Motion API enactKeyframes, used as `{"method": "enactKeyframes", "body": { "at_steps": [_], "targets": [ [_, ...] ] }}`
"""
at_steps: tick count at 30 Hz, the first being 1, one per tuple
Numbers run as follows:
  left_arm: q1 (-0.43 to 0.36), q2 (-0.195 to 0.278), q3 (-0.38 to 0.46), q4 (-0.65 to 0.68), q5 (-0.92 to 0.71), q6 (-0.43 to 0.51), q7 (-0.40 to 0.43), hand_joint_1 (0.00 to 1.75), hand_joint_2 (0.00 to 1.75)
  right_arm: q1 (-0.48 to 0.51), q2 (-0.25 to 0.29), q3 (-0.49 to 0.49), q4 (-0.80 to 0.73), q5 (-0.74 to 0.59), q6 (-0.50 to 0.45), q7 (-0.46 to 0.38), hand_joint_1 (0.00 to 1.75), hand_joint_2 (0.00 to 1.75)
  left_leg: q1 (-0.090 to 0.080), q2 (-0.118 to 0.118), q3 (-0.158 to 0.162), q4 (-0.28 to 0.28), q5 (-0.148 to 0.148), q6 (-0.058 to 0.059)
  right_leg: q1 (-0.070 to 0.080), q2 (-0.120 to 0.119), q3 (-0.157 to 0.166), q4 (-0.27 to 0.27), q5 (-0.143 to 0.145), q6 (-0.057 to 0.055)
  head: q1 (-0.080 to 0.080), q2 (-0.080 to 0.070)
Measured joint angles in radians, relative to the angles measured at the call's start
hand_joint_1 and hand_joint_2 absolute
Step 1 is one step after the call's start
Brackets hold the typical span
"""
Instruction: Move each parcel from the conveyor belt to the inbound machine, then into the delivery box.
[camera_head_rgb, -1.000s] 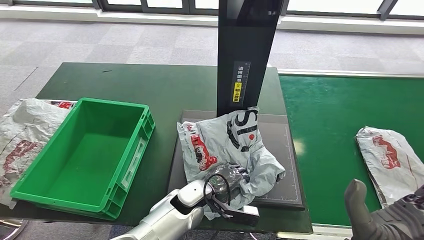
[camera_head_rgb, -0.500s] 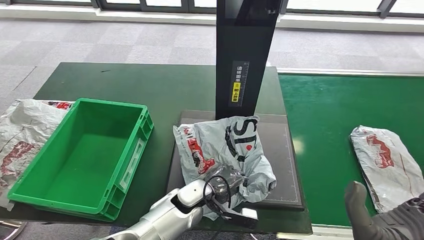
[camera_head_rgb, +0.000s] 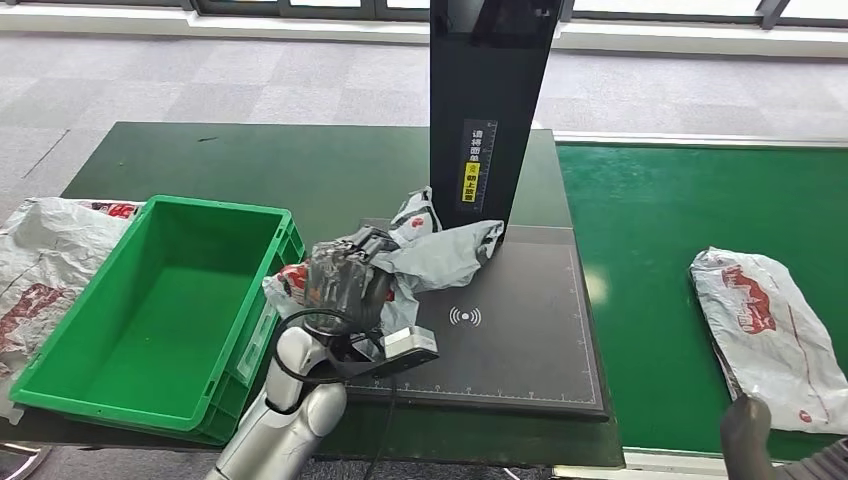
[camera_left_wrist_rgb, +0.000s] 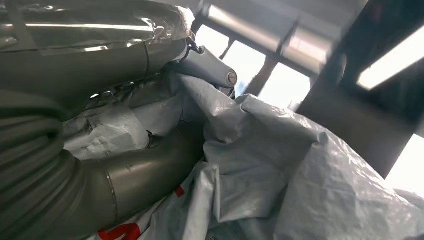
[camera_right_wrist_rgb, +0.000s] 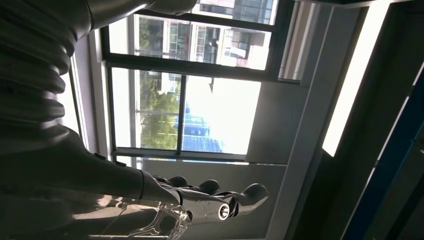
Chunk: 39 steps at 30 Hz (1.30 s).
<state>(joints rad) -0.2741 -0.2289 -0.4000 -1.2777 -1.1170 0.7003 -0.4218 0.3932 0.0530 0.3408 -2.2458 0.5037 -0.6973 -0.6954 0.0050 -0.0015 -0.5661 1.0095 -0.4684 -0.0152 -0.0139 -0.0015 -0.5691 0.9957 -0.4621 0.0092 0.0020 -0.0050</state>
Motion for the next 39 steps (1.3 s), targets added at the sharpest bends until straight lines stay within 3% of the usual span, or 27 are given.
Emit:
{"method": "enactKeyframes", "body": {
  "at_steps": [3, 5, 12, 18, 26, 30, 33, 39],
  "targets": [
    [0.043, -0.035, 0.141, -0.137, 0.052, 0.0, -0.199, 1.75, 1.75, 0.008, 0.0, 0.0, -0.004, -0.009, 0.0, 0.0, 0.0, 1.75, 0.0, 0.0, 0.0, 0.0, 0.0, 0.0, 0.0, -0.001, 0.0, 0.0, 0.0, 0.0, 0.0, 0.0],
    [0.058, -0.055, 0.214, -0.196, 0.073, 0.0, -0.256, 1.75, 1.75, 0.01, 0.0, 0.0, -0.006, -0.011, 0.0, 0.0, 0.0, 1.75, 0.0, 0.0, 0.0, 0.0, 0.0, 0.0, 0.0, 0.0, 0.0, 0.0, 0.0, 0.0, 0.0, 0.0],
    [0.07, -0.093, 0.342, -0.326, 0.029, 0.0, -0.275, 1.75, 1.75, 0.024, 0.0, -0.001, -0.009, -0.009, 0.0, 0.0, 0.0, 1.75, 0.0, 0.0, 0.0, 0.0, 0.0, 0.0, 0.0, -0.001, 0.0, 0.0, 0.0, 0.0, 0.0, 0.0],
    [0.022, -0.098, 0.428, -0.369, -0.004, 0.0, -0.266, 1.75, 1.75, 0.033, 0.0, -0.001, -0.01, -0.006, 0.0, 0.0, 0.0, 1.75, 0.0, 0.0, 0.0, 0.0, 0.0, 0.0, 0.0, 0.0, 0.0, 0.0, 0.0, 0.0, 0.0, 0.0],
    [-0.054, -0.087, 0.502, -0.204, -0.123, -0.005, -0.095, 1.75, 1.75, 0.035, 0.006, -0.011, -0.014, 0.012, 0.0, 0.0, 0.0, 1.75, 0.0, -0.001, 0.0, 0.0, 0.001, 0.0, 0.0, -0.001, 0.0, 0.0, 0.001, 0.0, 0.0, 0.0],
    [-0.125, -0.038, 0.503, -0.001, -0.132, -0.068, 0.144, 1.75, 1.75, 0.034, 0.005, -0.016, -0.015, 0.007, 0.0, 0.0, 0.0, 1.75, 0.0, 0.0, 0.001, 0.0, 0.001, 0.0, 0.0, 0.0, 0.0, 0.0, 0.001, -0.001, 0.0, 0.0],
    [-0.153, 0.005, 0.503, 0.146, -0.142, -0.122, 0.269, 1.75, 1.75, 0.032, 0.001, -0.016, -0.014, -0.012, 0.0, 0.0, 0.0, 1.75, 0.0, 0.002, 0.001, 0.0, 0.001, -0.001, 0.0, 0.002, 0.0, 0.001, 0.002, -0.001, 0.0, 0.0],
    [-0.16, 0.06, 0.503, 0.291, -0.146, -0.14, 0.316, 1.75, 1.75, 0.023, -0.017, -0.016, -0.012, -0.031, 0.0, 0.0, 0.0, 1.75, 0.0, 0.002, 0.0, 0.0, 0.001, -0.001, 0.0, 0.003, -0.001, 0.001, 0.002, -0.001, 0.0, 0.0]
  ]
}}
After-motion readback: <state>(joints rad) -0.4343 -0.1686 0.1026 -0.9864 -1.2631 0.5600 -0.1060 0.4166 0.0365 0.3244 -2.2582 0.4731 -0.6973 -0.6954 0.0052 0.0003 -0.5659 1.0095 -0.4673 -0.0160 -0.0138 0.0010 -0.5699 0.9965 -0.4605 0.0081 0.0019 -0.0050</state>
